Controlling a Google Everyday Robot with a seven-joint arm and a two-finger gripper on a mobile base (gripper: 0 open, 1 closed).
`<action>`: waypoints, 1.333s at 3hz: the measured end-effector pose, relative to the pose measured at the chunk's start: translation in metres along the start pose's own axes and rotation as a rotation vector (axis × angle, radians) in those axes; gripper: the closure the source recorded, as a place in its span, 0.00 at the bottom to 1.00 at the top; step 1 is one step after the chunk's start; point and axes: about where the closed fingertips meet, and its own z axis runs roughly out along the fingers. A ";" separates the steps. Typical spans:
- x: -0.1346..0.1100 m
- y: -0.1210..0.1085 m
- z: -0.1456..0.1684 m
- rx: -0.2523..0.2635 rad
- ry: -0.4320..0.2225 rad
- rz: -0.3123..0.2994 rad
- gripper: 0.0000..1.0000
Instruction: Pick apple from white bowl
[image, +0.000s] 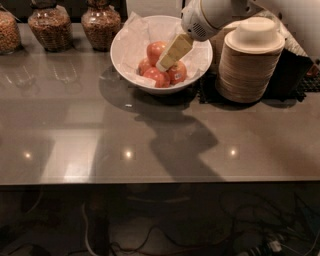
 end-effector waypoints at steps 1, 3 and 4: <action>0.003 -0.002 0.001 0.025 -0.001 -0.001 0.00; 0.008 -0.015 0.024 0.079 -0.054 0.025 0.00; 0.013 -0.019 0.037 0.092 -0.072 0.057 0.00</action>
Offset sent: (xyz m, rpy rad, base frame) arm 0.0278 -0.0037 -0.0108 0.0388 -0.0943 -0.0476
